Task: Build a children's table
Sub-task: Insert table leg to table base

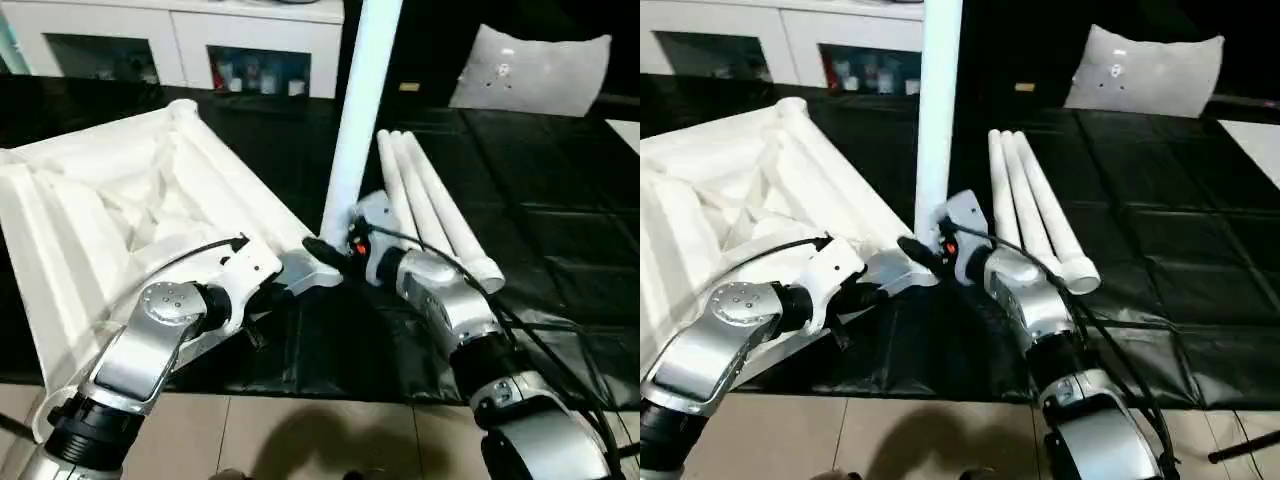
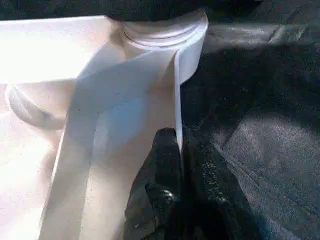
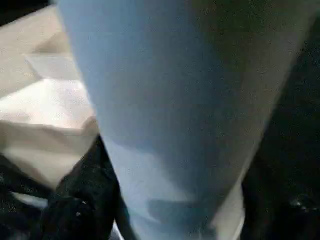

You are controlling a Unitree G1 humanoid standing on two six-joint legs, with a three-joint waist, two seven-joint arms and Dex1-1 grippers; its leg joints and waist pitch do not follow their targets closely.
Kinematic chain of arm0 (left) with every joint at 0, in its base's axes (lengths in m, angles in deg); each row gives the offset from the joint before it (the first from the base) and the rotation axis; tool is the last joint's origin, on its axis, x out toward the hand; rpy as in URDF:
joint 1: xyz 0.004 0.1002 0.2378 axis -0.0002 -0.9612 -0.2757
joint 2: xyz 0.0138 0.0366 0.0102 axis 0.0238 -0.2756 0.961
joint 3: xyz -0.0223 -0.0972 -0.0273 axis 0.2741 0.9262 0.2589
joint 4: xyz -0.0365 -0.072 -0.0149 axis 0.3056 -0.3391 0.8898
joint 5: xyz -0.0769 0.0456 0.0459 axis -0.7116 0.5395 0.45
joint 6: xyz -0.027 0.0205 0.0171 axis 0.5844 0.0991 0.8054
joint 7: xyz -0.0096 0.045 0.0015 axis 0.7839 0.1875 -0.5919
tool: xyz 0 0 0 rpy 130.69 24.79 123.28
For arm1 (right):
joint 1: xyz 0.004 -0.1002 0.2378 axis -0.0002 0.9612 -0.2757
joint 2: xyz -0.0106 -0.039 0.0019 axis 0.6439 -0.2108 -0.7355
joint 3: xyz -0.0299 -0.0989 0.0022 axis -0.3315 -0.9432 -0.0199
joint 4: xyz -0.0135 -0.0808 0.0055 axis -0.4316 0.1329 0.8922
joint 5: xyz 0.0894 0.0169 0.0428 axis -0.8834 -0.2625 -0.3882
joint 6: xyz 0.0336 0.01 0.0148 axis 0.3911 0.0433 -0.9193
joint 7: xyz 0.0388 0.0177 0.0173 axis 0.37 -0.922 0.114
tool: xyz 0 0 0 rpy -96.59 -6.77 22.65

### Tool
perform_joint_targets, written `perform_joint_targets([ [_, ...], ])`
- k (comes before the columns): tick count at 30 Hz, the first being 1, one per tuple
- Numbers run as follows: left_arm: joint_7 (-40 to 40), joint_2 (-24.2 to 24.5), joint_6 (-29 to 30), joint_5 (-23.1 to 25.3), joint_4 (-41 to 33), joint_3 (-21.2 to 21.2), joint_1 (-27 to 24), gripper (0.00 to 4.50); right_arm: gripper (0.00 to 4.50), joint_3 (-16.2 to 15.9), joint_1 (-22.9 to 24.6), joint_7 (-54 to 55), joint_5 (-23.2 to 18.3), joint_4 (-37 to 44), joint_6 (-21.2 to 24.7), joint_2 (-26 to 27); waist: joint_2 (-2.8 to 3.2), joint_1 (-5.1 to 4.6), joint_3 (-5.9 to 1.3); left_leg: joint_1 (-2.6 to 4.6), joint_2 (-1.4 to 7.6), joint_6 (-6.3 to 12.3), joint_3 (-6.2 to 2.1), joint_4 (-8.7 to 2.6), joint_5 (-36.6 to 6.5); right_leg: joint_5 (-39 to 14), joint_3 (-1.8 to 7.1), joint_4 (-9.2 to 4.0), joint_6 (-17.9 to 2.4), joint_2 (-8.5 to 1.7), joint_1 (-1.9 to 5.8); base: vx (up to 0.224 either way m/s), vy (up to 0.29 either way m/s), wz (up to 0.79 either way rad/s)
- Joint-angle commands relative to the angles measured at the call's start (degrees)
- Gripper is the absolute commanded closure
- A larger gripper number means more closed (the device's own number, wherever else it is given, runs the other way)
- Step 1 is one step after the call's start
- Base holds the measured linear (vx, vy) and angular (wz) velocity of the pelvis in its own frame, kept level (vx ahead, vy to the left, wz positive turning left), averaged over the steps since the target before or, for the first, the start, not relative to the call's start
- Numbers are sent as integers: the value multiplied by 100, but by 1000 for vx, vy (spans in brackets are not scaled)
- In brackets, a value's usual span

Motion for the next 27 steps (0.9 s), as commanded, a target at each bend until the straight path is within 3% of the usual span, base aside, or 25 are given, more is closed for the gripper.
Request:
perform_joint_targets([
  [1,-166,19,-640,-163,-162,97,295,450,103,53,263,-77,42,-218,50,-79,154,44,-471,37,277,283,-72,-289,-598,185,283,-297,-1512,-438,345,0,0,0],
  [5,-403,171,-1010,-167,251,59,383,450,65,183,575,-406,-221,396,-160,-194,178,110,-487,52,276,356,-62,-276,-555,252,281,-293,-1500,-441,351,0,0,0],
  [12,-1058,467,-1693,-137,773,-148,465,450,9,303,901,-799,-491,1205,-393,-408,208,159,-504,50,289,212,-82,-276,-744,17,269,-289,-1405,-448,355,0,0,0],
  [15,-1484,644,-2022,-98,1048,-308,532,450,2,208,1091,-1154,-425,1614,-521,-702,230,215,-505,82,296,162,-76,-271,-824,-31,270,-282,-1391,-444,325,0,0,0],
  [20,-2078,724,-2422,-185,1279,-481,586,450,2,31,1328,-1631,-433,2122,-451,-1104,225,273,-519,62,293,160,-80,-258,-784,111,266,-260,-1404,-450,344,0,0,0],
  [27,-2537,716,-2854,-207,1601,-651,712,450,2,-276,1404,-2245,-280,2265,-285,-1549,229,298,-500,58,305,100,-88,-261,-1145,-553,267,-321,-1346,-483,339,0,0,0],
])
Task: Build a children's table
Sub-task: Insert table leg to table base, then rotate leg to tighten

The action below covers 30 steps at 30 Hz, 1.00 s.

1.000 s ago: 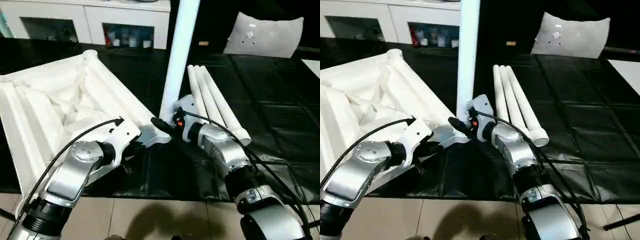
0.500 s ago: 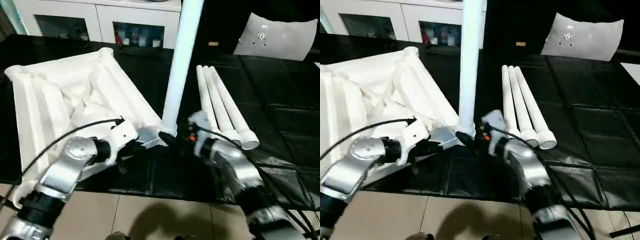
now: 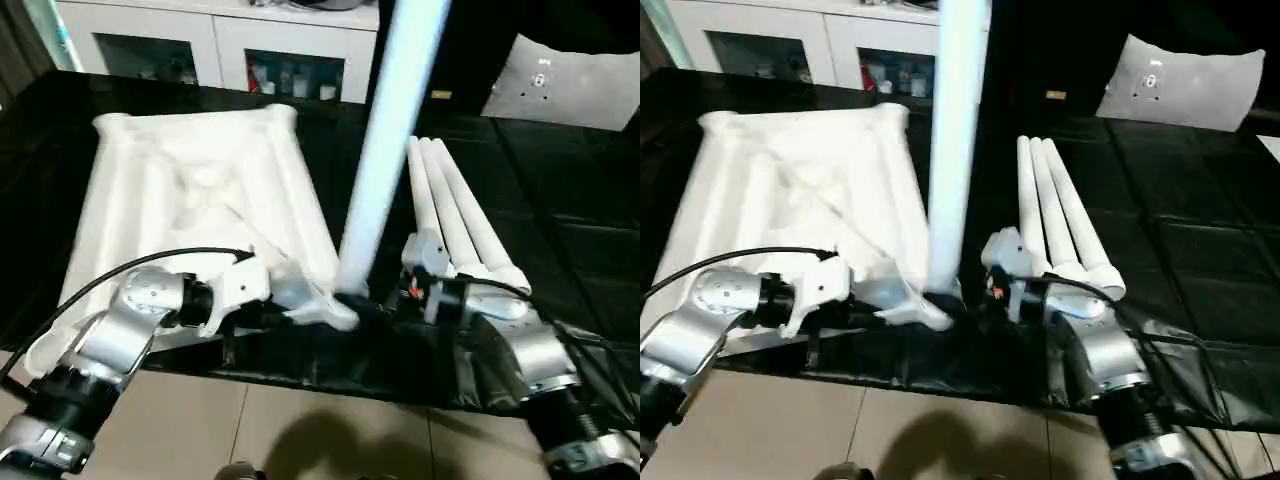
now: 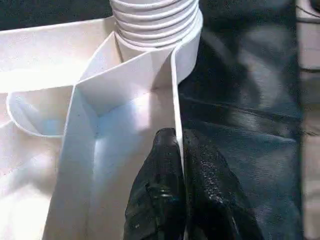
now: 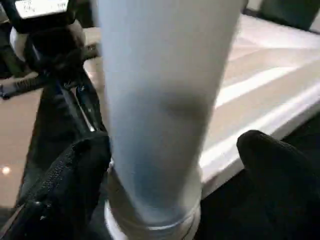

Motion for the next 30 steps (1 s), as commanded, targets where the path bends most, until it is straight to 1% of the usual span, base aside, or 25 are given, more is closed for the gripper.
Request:
perform_joint_targets([
  [1,-227,-33,-213,-21,-88,-158,137,450,2,-67,36,-166,77,126,82,-97,112,-22,-469,95,289,70,-77,-391,-1127,-613,278,-362,-1332,-464,321,0,0,0],
  [2,-356,-28,-348,17,40,-217,218,450,2,-143,58,-408,10,140,298,-214,116,-13,-468,97,281,99,-75,-386,-1114,-660,277,-374,-1310,-452,320,0,0,0],
  [4,-418,-23,-420,40,115,-243,260,450,30,-174,67,-498,-12,133,399,-254,119,11,-487,82,292,117,-74,-373,-1011,-557,277,-351,-1312,-465,321,0,0,0],
  [5,-470,-16,-460,51,152,-262,282,450,30,-192,78,-541,-21,117,451,-270,116,12,-491,81,291,118,-73,-370,-986,-519,276,-342,-1320,-462,322,0,0,0],
  [7,-562,-13,-552,82,265,-276,338,450,50,-225,99,-634,-92,79,561,-305,116,28,-496,80,283,140,-69,-359,-959,-529,271,-345,-1327,-460,318,0,0,0],
  [8,-585,-11,-584,81,307,-283,361,450,50,-243,98,-687,-116,84,605,-330,128,31,-500,77,288,133,-72,-358,-944,-491,266,-341,-1338,-461,318,0,0,0],
  [9,-601,-9,-605,79,337,-290,379,450,65,-269,95,-732,-108,92,616,-362,121,30,-505,77,293,127,-75,-357,-930,-457,264,-332,-1344,-464,322,0,0,0],
  [10,-614,-7,-623,77,363,-296,394,450,73,-290,93,-768,-94,94,619,-389,137,37,-503,75,287,133,-74,-352,-920,-423,262,-329,-1357,-458,319,0,0,0],
  [11,-619,-6,-630,78,372,-299,401,450,84,-295,91,-777,-89,89,623,-397,132,39,-503,76,287,133,-71,-353,-922,-422,262,-334,-1358,-459,320,0,0,0],
  [12,-634,-5,-652,81,396,-303,413,450,84,-292,81,-787,-88,69,635,-400,129,40,-503,72,291,126,-73,-354,-936,-433,262,-329,-1363,-465,322,0,0,0],
  [15,-678,-10,-711,89,452,-321,432,450,119,-273,30,-826,-75,15,680,-387,129,44,-500,77,291,97,-76,-356,-1009,-579,260,-342,-1350,-470,317,0,0,0],
  [16,-685,-10,-722,91,462,-324,432,450,119,-271,13,-831,-68,-12,686,-377,127,46,-504,78,291,83,-76,-353,-1004,-603,262,-343,-1344,-475,320,0,0,0],
  [19,-704,-14,-742,81,494,-323,442,450,149,-263,-12,-847,-57,-36,716,-353,128,48,-507,76,292,94,-74,-350,-975,-537,259,-336,-1346,-465,316,0,0,0],
  [21,-719,-18,-760,80,514,-320,441,450,164,-282,-19,-863,-76,-39,743,-343,118,54,-507,73,294,114,-72,-348,-943,-500,257,-327,-1359,-465,316,0,0,0],
  [27,-746,-10,-729,40,543,-292,410,450,175,-364,65,-950,-161,2,870,-323,125,57,-512,73,295,118,-73,-344,-929,-533,256,-328,-1349,-470,317,0,0,0],
  [28,-671,-43,-595,-3,488,-242,367,450,176,-385,181,-942,-202,80,945,-282,139,56,-513,72,294,116,-72,-341,-940,-527,255,-325,-1354,-466,314,0,0,0],
  [29,-671,-43,-595,-3,488,-242,367,450,176,-385,181,-942,-202,80,945,-282,135,55,-509,75,293,114,-68,-343,-955,-533,257,-328,-1355,-463,313,0,0,0],
  [30,-505,-116,-407,-23,404,-184,332,450,176,-361,301,-836,-258,152,1047,-188,142,58,-510,72,293,109,-73,-343,-971,-582,254,-333,-1347,-469,315,0,0,0],
])
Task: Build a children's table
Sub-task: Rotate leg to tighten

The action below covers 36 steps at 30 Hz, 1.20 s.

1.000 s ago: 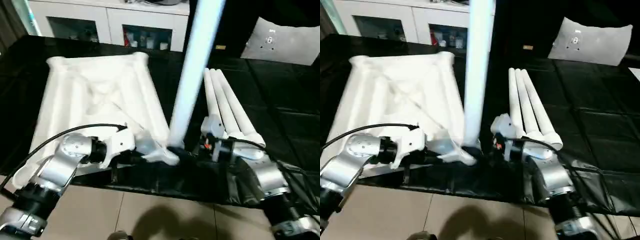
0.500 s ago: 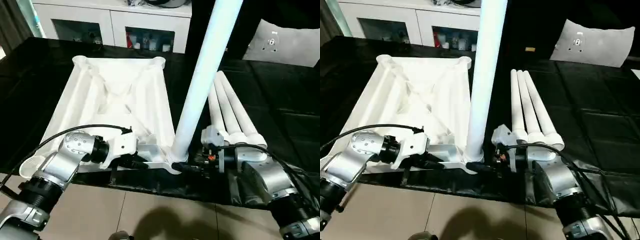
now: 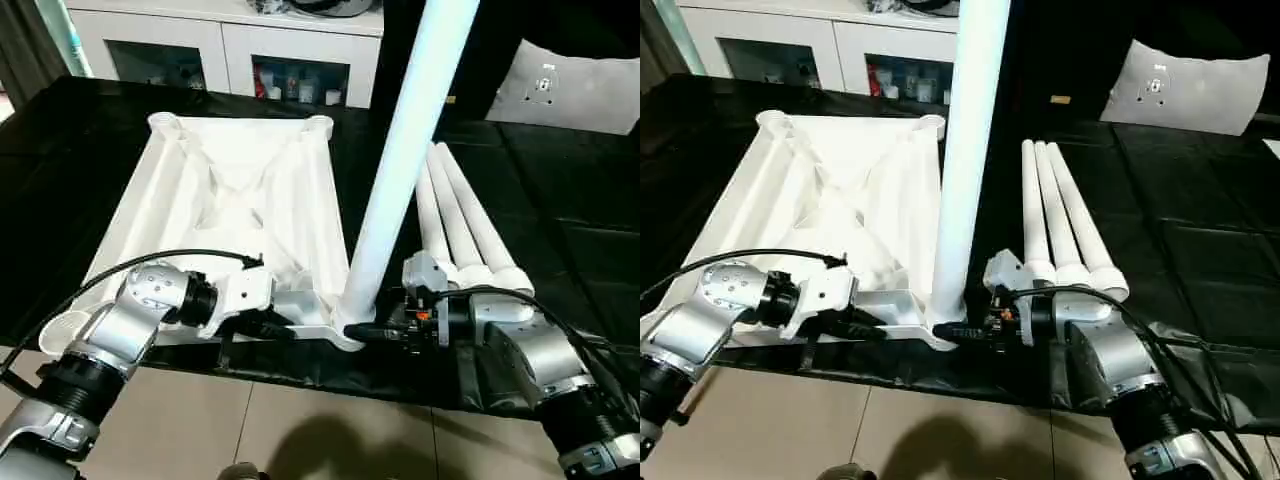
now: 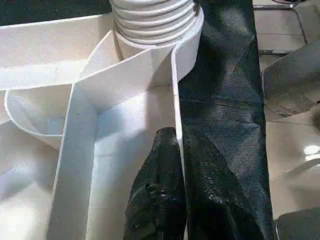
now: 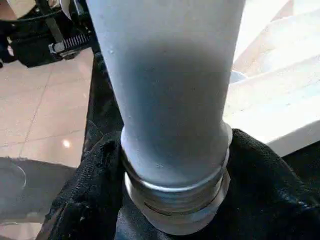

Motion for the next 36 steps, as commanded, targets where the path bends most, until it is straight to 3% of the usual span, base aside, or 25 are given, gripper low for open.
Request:
perform_joint_targets([
  [1,154,-137,204,-5,-231,10,8,450,176,-87,247,53,-145,148,235,155,104,-12,-480,77,287,102,-65,-368,-971,-565,266,-356,-1348,-464,312,0,0,0],
  [3,428,-234,496,22,-342,66,-12,450,177,-49,343,292,-183,195,371,308,90,-17,-469,77,285,75,-75,-383,-1088,-806,265,-381,-1308,-476,311,0,0,0],
  [7,1262,-747,1488,-85,-807,267,-68,450,177,40,521,1398,39,24,242,972,120,-59,-406,108,279,-111,-103,-423,-1587,-1904,270,-481,-1071,-501,269,0,0,0],
  [8,1438,-877,1691,-97,-935,287,-86,450,178,68,536,1682,116,-68,179,1142,134,-82,-376,133,274,-182,-116,-439,-1821,-2353,264,-539,-952,-504,230,0,0,0],
  [9,1438,-877,1691,-97,-935,287,-86,450,178,68,536,1682,116,-68,179,1142,105,-123,-366,132,251,-219,-144,-450,-1958,-2687,245,-571,-838,-512,243,0,0,0],
  [11,1785,-1149,2012,-54,-1106,306,-79,450,178,175,505,2146,197,-249,157,1463,101,-190,-365,131,239,-196,-155,-456,-2014,-2930,240,-617,-692,-509,238,0,0,0],
  [14,2392,-1673,2457,36,-1288,316,-21,450,178,436,337,2850,150,-500,240,1987,102,-244,-380,153,235,-177,-160,-433,-1985,-2870,239,-626,-726,-500,203,0,0,0],
  [19,3219,-2185,2859,354,-1438,301,-6,450,178,772,-61,3914,326,-1026,62,2472,110,-354,-415,96,231,-127,-150,-436,-1791,-2283,251,-578,-836,-472,240,0,0,0],
  [20,3255,-2193,2871,365,-1446,306,-9,450,178,777,-67,3908,324,-1037,22,2481,85,-360,-416,91,225,-105,-144,-433,-1761,-2216,250,-580,-849,-462,246,0,0,0],
  [21,3296,-2190,2876,387,-1459,304,-19,450,143,777,-69,3879,326,-1038,-49,2483,97,-353,-431,90,223,-56,-131,-421,-1660,-2019,261,-561,-887,-460,255,0,0,0],
  [22,3208,-2081,2812,439,-1467,235,-53,450,108,712,-33,3779,385,-969,-160,2409,68,-345,-440,78,224,7,-118,-410,-1520,-1804,271,-543,-921,-452,262,0,0,0],
  [25,3136,-1949,2761,528,-1486,173,-112,450,91,704,31,3676,426,-896,-186,2357,87,-330,-493,24,224,105,-108,-382,-1048,-1055,278,-456,-1038,-450,314,0,0,0],
  [26,3080,-1839,2741,563,-1511,164,-178,450,74,698,99,3571,457,-815,-228,2304,74,-325,-511,1,223,213,-98,-361,-716,-460,267,-389,-1169,-431,327,0,0,0],
  [28,2998,-1654,2693,586,-1528,190,-272,450,62,672,213,3419,490,-656,-315,2185,92,-320,-508,-2,230,295,-87,-350,-647,-309,254,-386,-1231,-435,320,0,0,0],
  [29,2967,-1584,2698,599,-1544,213,-316,450,59,668,253,3363,504,-601,-378,2128,62,-323,-500,1,238,312,-81,-354,-678,-319,253,-392,-1243,-435,320,0,0,0],
  [32,2926,-1431,2718,609,-1593,270,-411,450,29,669,312,3272,517,-498,-511,1984,80,-316,-457,29,251,255,-74,-375,-978,-835,249,-448,-1216,-452,300,0,0,0],
  [34,2653,-1173,2569,550,-1620,266,-512,450,8,643,358,3057,526,-311,-539,1733,65,-309,-437,39,252,164,-81,-399,-1189,-1306,251,-482,-1092,-448,290,0,0,0],
  [36,2497,-1044,2426,529,-1628,227,-559,450,3,638,370,2965,549,-244,-543,1625,69,-304,-439,33,256,128,-96,-410,-1254,-1459,255,-485,-1009,-455,291,0,0,0],
])
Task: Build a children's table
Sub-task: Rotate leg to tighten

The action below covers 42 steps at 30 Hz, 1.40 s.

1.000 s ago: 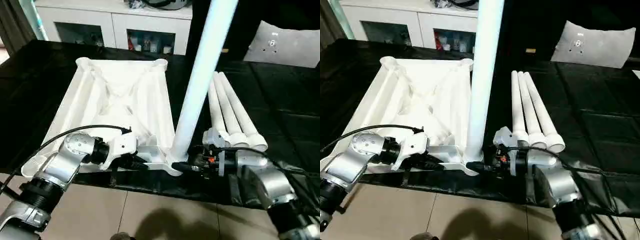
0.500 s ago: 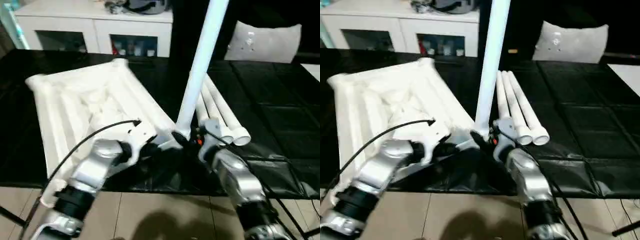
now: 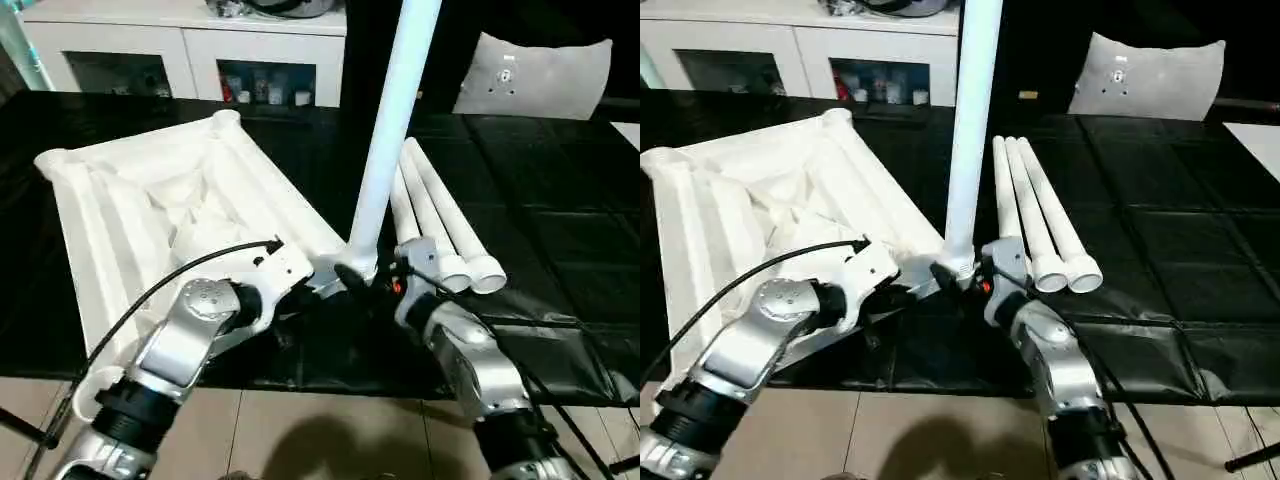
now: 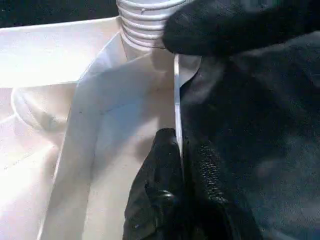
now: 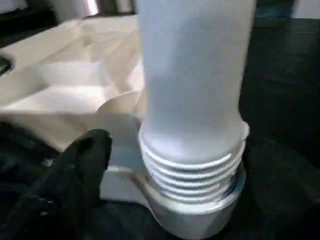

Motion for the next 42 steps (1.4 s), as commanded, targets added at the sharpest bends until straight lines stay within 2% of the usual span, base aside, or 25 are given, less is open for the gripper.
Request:
perform_joint_targets([
  [1,-382,221,-322,-79,-170,-85,-106,450,3,-158,35,-476,0,254,44,-231,38,41,-402,37,237,131,-83,-402,-1244,-1456,288,-487,-996,-450,297,0,0,0],
  [3,-615,384,-471,-138,-167,-105,-173,450,3,-183,63,-841,-75,431,63,-446,62,59,-402,41,240,155,-91,-400,-1232,-1377,287,-482,-1014,-446,294,0,0,0],
  [7,-1020,677,-868,-153,-94,-198,-208,450,3,-285,43,-1399,-74,615,7,-845,59,98,-410,55,253,202,-78,-397,-1146,-1128,288,-453,-1069,-437,286,0,0,0],
  [9,-1198,794,-1077,-157,-68,-255,-212,450,3,-360,12,-1649,-80,645,23,-1000,72,115,-410,56,247,178,-79,-396,-1218,-1186,282,-466,-1102,-441,288,0,0,0],
  [11,-1440,909,-1260,-212,-61,-306,-219,450,3,-470,-35,-1972,-94,648,16,-1183,59,147,-421,55,249,174,-79,-392,-1192,-1166,285,-457,-1095,-444,301,0,0,0],
  [12,-1645,981,-1386,-292,-61,-333,-222,450,3,-549,-81,-2240,-150,631,94,-1303,59,147,-421,55,249,174,-79,-392,-1192,-1166,285,-457,-1095,-444,301,0,0,0],
  [13,-1975,1076,-1589,-429,-37,-369,-211,450,3,-648,-163,-2650,-247,576,223,-1451,30,178,-423,60,252,198,-71,-390,-1132,-1113,289,-446,-1108,-445,301,0,0,0],
  [14,-1975,1076,-1589,-429,-37,-369,-211,450,3,-648,-163,-2650,-247,576,223,-1451,44,201,-424,68,255,233,-73,-388,-1121,-1078,289,-442,-1131,-445,298,0,0,0],
  [15,-2179,1123,-1688,-513,-9,-389,-188,450,3,-689,-235,-2884,-315,505,327,-1507,25,203,-422,63,259,240,-68,-387,-1116,-1059,287,-437,-1145,-446,295,0,0,0],
  [17,-2179,1123,-1688,-513,-9,-389,-188,450,3,-689,-235,-2884,-315,505,327,-1507,40,219,-423,68,271,235,-67,-389,-1081,-980,284,-424,-1190,-447,282,0,0,0],
  [18,-2339,1165,-1758,-559,27,-422,-158,450,32,-711,-304,-3061,-363,421,411,-1534,35,224,-424,73,272,229,-66,-387,-1092,-989,282,-424,-1199,-450,281,0,0,0],
  [19,-2505,1222,-1839,-570,71,-475,-116,450,39,-697,-405,-3194,-425,272,486,-1509,13,248,-431,68,264,228,-65,-382,-1065,-1017,278,-413,-1227,-461,292,0,0,0],
  [21,-2620,1272,-1926,-548,121,-528,-75,450,56,-690,-491,-3289,-448,143,508,-1488,25,260,-425,72,268,213,-60,-382,-1123,-1099,277,-424,-1226,-464,283,0,0,0],
  [22,-2704,1316,-2025,-508,203,-572,-25,450,69,-718,-564,-3408,-470,47,532,-1487,7,268,-424,66,272,185,-62,-389,-1135,-1165,277,-429,-1192,-468,287,0,0,0],
  [25,-2798,1369,-2205,-440,380,-608,72,450,89,-812,-647,-3612,-510,-5,600,-1521,11,279,-424,74,275,128,-65,-391,-1167,-1294,278,-428,-1142,-474,285,0,0,0],
  [30,-2882,1377,-2367,-414,582,-591,167,450,126,-940,-686,-3818,-444,-35,625,-1589,17,312,-430,76,277,100,-62,-388,-1137,-1228,274,-420,-1131,-469,282,0,0,0],
  [35,-2907,1377,-2492,-424,736,-604,225,450,162,-925,-716,-3867,-448,-123,625,-1564,17,313,-429,68,275,88,-64,-387,-1110,-1164,270,-409,-1162,-469,284,0,0,0],
  [36,-2901,1376,-2502,-427,753,-605,230,450,164,-925,-712,-3865,-450,-124,625,-1561,13,315,-430,69,272,87,-63,-386,-1121,-1189,269,-412,-1155,-467,284,0,0,0],
  [37,-2879,1366,-2496,-433,774,-600,234,450,166,-927,-698,-3859,-453,-115,629,-1557,40,319,-419,69,277,74,-67,-389,-1147,-1232,274,-418,-1152,-477,278,0,0,0],
  [39,-2851,1355,-2473,-437,776,-589,231,450,170,-924,-676,-3845,-468,-92,656,-1545,33,313,-415,70,276,63,-68,-394,-1187,-1272,272,-422,-1141,-471,280,0,0,0],
  [42,-2455,1201,-2034,-454,642,-441,178,450,171,-801,-473,-3449,-608,79,851,-1322,40,308,-403,82,286,27,-68,-410,-1249,-1314,277,-428,-1140,-467,269,0,0,0],
])
